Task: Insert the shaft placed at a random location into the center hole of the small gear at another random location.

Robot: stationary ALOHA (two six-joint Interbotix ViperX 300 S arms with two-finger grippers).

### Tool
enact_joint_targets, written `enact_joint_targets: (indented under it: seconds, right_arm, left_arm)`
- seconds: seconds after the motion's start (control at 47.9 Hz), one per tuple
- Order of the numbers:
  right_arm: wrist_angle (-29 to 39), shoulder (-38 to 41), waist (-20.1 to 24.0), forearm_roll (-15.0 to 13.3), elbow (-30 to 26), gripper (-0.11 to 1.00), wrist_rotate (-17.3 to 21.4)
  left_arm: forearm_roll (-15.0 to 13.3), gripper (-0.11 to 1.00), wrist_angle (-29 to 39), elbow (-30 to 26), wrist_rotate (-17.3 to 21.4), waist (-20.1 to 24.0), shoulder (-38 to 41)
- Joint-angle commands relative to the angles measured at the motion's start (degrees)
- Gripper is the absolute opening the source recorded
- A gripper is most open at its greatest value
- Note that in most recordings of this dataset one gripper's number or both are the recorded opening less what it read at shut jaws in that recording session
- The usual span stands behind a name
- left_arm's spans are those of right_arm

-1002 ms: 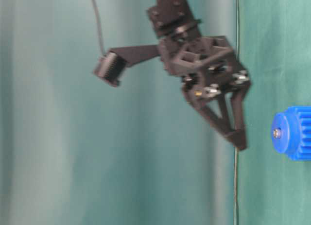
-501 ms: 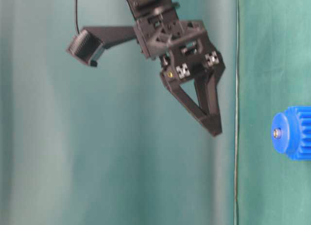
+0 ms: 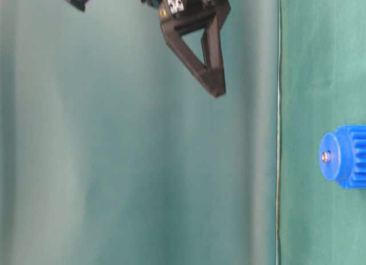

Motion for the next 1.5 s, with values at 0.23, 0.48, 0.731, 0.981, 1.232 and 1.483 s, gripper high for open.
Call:
enact_joint_targets:
  seconds: [0.23,0.48,0.731,0.981,1.232,1.483]
  right_arm:
    - [-0.4,-4.4,0.1,0.2,2.5,0.67,0.4]
    - [-0.4,-4.7,0.1,0.2,2.8,0.67,0.4]
    - [-0.1,-4.7,0.1,0.2,2.8,0.67,0.3]
    - [1.4,-4.7,0.1,0.2,2.8,0.67,0.3]
    - [1.4,-4.7,0.1,0.1,2.8,0.67,0.3]
    - [1.4,-4.7,0.1,0.1,2.8,0.67,0.3]
  left_arm:
    - [0.2,0.0,-0.3,-0.9,-0.1,-0.1,0.4]
    - [0.2,0.0,-0.3,-0.8,-0.1,-0.1,0.4]
    - [0.2,0.0,-0.3,-0.9,-0.1,-0.1,0.4]
    - [0.2,0.0,-0.3,-0.8,-0.1,0.0,0.4]
    - [0.2,0.0,-0.3,-0.9,-0.1,-0.1,0.4]
    - [0.2,0.0,-0.3,-0.9,-0.1,-0.1,0.4]
